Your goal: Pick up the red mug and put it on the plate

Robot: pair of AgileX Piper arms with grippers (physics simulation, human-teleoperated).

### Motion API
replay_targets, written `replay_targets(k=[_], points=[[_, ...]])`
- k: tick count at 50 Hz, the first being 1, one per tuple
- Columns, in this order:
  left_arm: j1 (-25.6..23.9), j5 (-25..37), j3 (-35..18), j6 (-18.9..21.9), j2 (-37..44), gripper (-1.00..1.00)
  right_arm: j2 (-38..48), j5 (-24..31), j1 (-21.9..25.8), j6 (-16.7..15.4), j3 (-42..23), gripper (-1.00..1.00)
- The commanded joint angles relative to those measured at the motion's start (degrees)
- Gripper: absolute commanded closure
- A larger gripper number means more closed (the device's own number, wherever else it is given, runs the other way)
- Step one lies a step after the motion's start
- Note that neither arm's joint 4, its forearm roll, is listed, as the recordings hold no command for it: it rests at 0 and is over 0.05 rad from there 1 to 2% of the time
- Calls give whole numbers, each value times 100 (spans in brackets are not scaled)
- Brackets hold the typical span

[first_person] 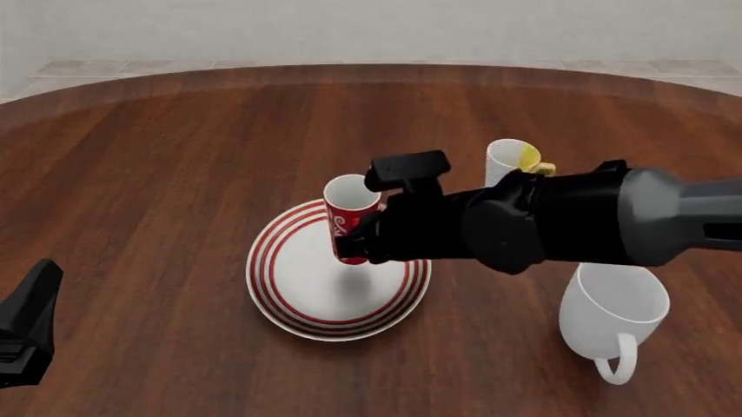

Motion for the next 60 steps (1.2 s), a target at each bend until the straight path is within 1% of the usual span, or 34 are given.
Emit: replay_targets(k=[1, 29, 33, 35, 36, 41, 44, 46, 50, 53, 54, 55, 60], points=[[0, 0, 0, 0, 0, -100, 125, -57, -10, 60, 0, 100], [-1, 0, 0, 1, 0, -100, 287, -97, 24, 59, -19, 100], [0, 0, 0, 0, -1, -100, 289, -93, -2, 7, -20, 100], [-1, 0, 0, 1, 0, -100, 302, -94, 15, 66, -8, 100], [0, 0, 0, 0, 0, -100, 292, -87, -18, -18, -16, 100], [0, 0, 0, 0, -1, -100, 322, -76, -17, 9, -32, 100], [0, 0, 0, -1, -1, -100, 318, -65, -37, -48, -47, 100], [1, 0, 0, 0, 1, -100, 328, -69, -31, -4, -42, 100], [0, 0, 0, -1, -1, -100, 334, -55, -51, -59, -46, 100], [0, 0, 0, 0, 0, -100, 343, -51, -34, -11, -43, 100], [1, 0, 0, 0, 0, -100, 335, -49, -68, -71, -41, 100], [0, 0, 0, 0, 0, -100, 346, -59, -39, -16, -35, 100], [1, 0, 0, 1, 1, -100, 356, -54, -54, -31, -39, 100]])
